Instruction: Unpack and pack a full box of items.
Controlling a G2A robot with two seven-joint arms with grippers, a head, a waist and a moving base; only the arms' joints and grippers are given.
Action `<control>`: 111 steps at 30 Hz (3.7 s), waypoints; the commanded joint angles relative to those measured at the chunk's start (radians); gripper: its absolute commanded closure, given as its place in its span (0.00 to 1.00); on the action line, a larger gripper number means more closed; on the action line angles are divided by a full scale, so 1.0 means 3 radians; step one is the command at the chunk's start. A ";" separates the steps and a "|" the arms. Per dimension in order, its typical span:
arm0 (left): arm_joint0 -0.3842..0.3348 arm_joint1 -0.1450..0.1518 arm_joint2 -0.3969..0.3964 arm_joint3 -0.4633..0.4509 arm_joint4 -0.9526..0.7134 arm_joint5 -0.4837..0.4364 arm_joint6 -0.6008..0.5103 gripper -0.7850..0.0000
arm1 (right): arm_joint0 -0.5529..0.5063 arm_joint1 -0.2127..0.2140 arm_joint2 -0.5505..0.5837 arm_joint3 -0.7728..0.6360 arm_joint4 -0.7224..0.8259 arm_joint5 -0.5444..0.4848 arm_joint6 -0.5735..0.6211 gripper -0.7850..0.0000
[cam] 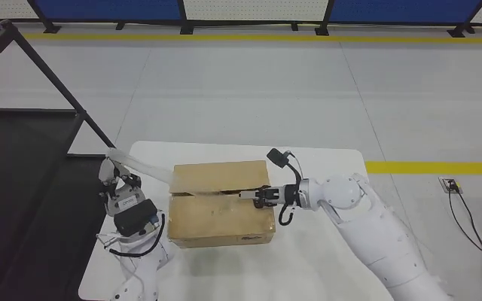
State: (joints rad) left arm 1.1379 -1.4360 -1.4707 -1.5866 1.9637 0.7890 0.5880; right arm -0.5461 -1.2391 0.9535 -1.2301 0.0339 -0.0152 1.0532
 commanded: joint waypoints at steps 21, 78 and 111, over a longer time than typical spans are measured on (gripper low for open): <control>-0.0332 -0.0094 0.0444 -0.0555 0.0146 0.0022 -0.0051 1.00 | -0.0146 -0.0044 0.0243 0.0665 0.1512 -0.0790 0.0733 0.00; -0.0336 -0.0247 0.0554 -0.0475 0.0366 0.0247 -0.0248 1.00 | -0.0291 -0.0064 0.0381 0.0663 0.1771 -0.1433 0.0547 1.00; -0.0162 -0.0276 0.0352 0.0226 0.0430 0.0455 -0.0405 1.00 | -0.0001 0.0034 0.0257 0.0304 0.0166 -0.0176 -0.0011 1.00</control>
State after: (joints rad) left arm 1.0892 -1.5188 -1.3652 -1.5188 2.0926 0.9257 0.4666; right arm -0.5465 -1.2289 1.0306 -1.1389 0.0837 -0.0682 1.0499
